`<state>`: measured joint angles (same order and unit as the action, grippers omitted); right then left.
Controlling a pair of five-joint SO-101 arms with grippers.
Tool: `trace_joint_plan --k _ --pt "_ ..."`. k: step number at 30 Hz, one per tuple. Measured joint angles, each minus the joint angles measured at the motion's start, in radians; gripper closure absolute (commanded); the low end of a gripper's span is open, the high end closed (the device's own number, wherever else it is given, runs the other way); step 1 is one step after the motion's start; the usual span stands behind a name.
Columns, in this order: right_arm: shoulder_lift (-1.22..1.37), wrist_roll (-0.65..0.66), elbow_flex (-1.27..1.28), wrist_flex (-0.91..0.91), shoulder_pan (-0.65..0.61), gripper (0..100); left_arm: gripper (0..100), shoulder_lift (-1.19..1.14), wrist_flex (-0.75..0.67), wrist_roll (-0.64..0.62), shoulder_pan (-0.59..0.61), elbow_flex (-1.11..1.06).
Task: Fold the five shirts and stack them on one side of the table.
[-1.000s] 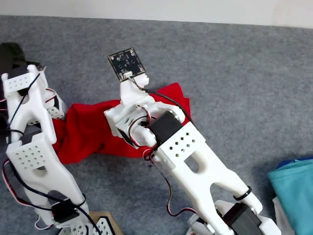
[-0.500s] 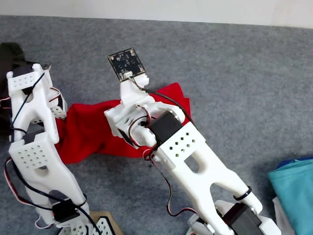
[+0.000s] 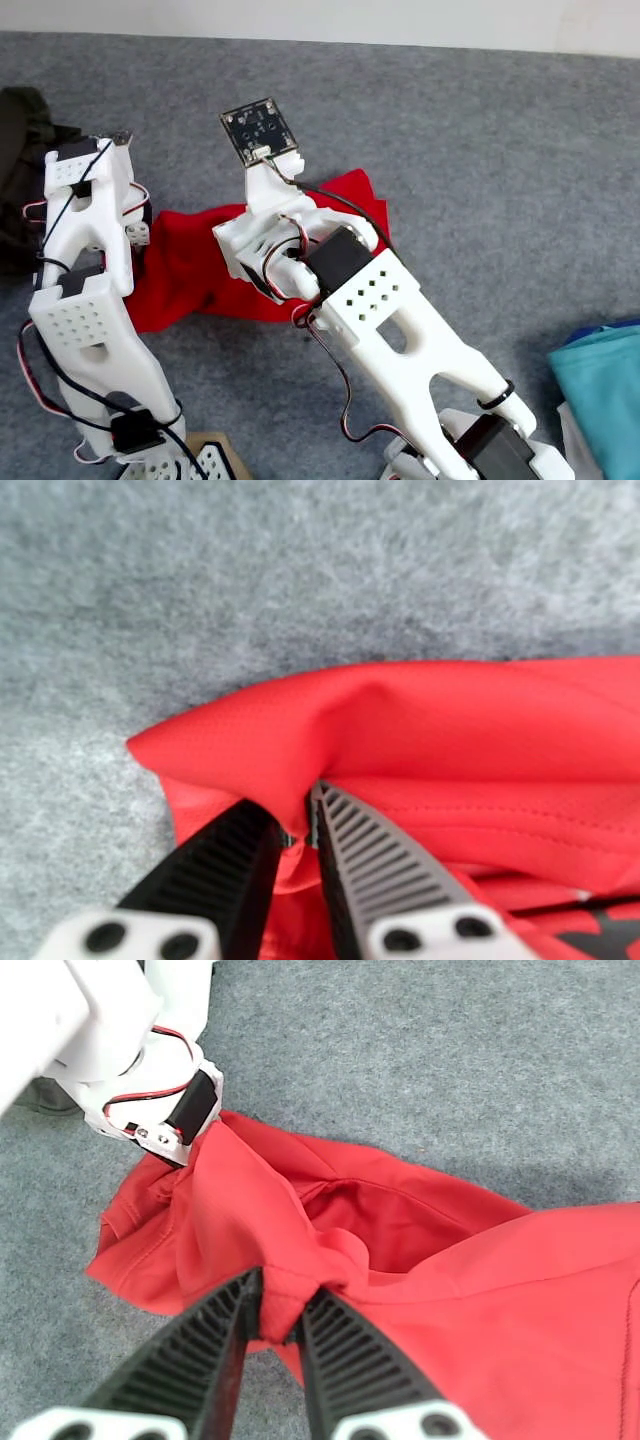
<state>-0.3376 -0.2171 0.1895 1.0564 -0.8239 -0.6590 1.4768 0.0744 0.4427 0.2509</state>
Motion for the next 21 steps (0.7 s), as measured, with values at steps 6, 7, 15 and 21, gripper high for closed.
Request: trace_joint_plan --k 6,7,15,21 --pt "0.0 0.0 0.0 0.0 0.0 98.4 99 -0.009 0.054 0.0 -0.009 0.061" --pt "0.0 0.0 0.0 0.0 0.0 98.4 99 -0.011 0.075 0.0 -0.009 0.083" --pt "0.0 0.0 0.032 0.0 -0.009 98.4 99 -0.014 0.227 0.0 -0.008 0.305" --pt "0.0 0.002 0.107 -0.071 -0.035 98.4 99 -0.014 0.256 0.002 -0.008 0.374"
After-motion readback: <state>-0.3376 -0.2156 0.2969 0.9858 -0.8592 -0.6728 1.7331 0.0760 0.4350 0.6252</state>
